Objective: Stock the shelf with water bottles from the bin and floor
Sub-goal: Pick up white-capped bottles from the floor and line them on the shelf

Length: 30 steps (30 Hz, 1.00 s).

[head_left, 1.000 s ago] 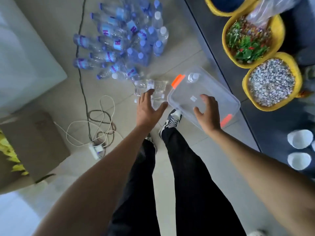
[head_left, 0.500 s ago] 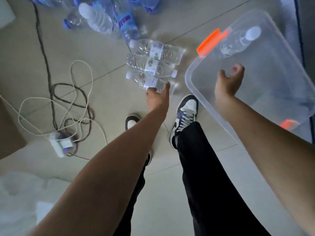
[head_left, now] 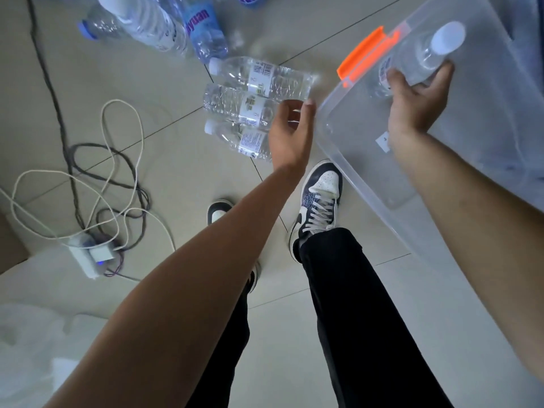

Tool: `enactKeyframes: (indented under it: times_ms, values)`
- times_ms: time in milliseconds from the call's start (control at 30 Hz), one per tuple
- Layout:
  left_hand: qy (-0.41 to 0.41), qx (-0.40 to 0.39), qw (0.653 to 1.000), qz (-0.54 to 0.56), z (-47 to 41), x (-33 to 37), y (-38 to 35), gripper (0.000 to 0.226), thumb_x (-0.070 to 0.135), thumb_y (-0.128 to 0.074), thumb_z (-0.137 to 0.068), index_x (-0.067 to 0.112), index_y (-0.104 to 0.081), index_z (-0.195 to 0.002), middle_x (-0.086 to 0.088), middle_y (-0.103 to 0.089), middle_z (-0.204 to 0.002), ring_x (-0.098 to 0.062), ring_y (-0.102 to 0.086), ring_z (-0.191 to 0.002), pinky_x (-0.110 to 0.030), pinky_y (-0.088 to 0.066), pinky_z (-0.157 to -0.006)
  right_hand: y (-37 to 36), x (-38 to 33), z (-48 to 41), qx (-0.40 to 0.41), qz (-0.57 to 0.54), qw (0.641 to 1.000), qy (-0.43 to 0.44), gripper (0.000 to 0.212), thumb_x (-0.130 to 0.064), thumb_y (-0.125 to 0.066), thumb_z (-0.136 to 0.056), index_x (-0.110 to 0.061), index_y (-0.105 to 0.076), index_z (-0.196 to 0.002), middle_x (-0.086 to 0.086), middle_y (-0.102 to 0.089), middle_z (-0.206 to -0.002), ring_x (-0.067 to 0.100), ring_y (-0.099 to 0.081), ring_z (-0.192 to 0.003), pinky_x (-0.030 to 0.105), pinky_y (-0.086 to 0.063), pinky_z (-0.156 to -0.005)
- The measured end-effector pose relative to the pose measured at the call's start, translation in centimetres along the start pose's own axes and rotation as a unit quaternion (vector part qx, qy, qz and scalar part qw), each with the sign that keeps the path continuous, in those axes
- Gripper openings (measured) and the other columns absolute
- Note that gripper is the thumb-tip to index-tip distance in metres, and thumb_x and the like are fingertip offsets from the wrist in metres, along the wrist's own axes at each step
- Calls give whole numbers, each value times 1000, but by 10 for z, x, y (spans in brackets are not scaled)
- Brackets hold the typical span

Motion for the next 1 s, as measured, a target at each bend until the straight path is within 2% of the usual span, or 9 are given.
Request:
enactKeyframes:
  times_ms: [67,233,333,400,500,633,767,833,1000]
  values:
    - [-40,-7,999,-20,11,22,6,27,37,-65,-94,14,-65,-108,3,-67,-100,-6,-61,-85,-24,-52,-76,11,-16,19,-3,3,1000,16,50,-21,-80,-66,-19,-57,-110,-10,-73,-99,5,-72,-90,25,-56,-87]
    - [-182,-63,976,-99,42,99,19,39,32,-74,-89,18,-64,-124,0,-59,-118,-21,-57,-110,-44,-51,-94,46,-83,75,-19,25,999,20,61,-26,-85,-71,-8,-60,-123,-8,-72,-111,9,-70,-102,34,-55,-96]
    - [-231,-114,957,-130,67,154,24,42,24,-77,-86,11,-66,-124,-2,-64,-120,-24,-58,-111,-24,-42,-102,67,-139,107,-56,28,997,37,56,-24,-85,-76,-6,-60,-122,-1,-72,-115,13,-68,-107,37,-53,-99]
    - [-253,-158,944,-144,87,186,31,48,24,-73,-84,7,-64,-128,-5,-65,-125,-26,-58,-115,-25,-40,-105,81,-179,125,-84,25,994,57,44,-20,-83,-78,-16,-62,-115,-6,-70,-110,9,-65,-104,34,-52,-96]
    - [-272,-218,924,-157,116,230,53,70,29,-63,-75,8,-56,-141,-6,-59,-140,-28,-54,-127,-47,-43,-108,103,-243,148,-115,6,991,68,40,-17,-83,-82,-34,-59,-109,-12,-66,-104,5,-62,-102,23,-50,-89]
    - [-268,-266,908,-180,158,288,92,86,28,-72,-77,18,-39,-156,-1,-46,-155,-24,-44,-142,-51,-38,-116,134,-329,171,-148,14,987,54,48,-18,-85,-82,-15,-63,-124,8,-67,-118,14,-62,-111,16,-49,-91]
    - [-245,-234,928,-155,211,373,126,86,27,-83,-82,20,-40,-156,6,-48,-154,-14,-44,-142,-30,-36,-118,171,-439,196,-210,-50,975,56,45,-1,-83,-83,-17,-63,-120,13,-68,-115,-1,-67,-99,22,-58,-83]
    - [-249,-223,932,-139,235,424,141,79,29,-85,-82,22,-46,-150,7,-54,-148,-13,-50,-137,-33,-40,-116,192,-498,209,-227,-73,968,80,47,-4,-84,-82,-25,-65,-119,-6,-73,-109,2,-70,-102,20,-57,-80]
    - [-303,-193,921,-148,297,560,170,72,46,-87,-74,30,-54,-136,12,-64,-128,-11,-58,-118,-37,-50,-97,252,-635,225,-214,-137,956,149,44,-17,-78,-81,-18,-64,-123,-1,-73,-116,14,-69,-113,20,-56,-82]
Point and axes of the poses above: each hand's wrist, its own z-axis away from the middle knuckle, its own y-axis out of the back of the hand, x = y × z, the point moved 3 cm from there along -z, towards the middle knuckle
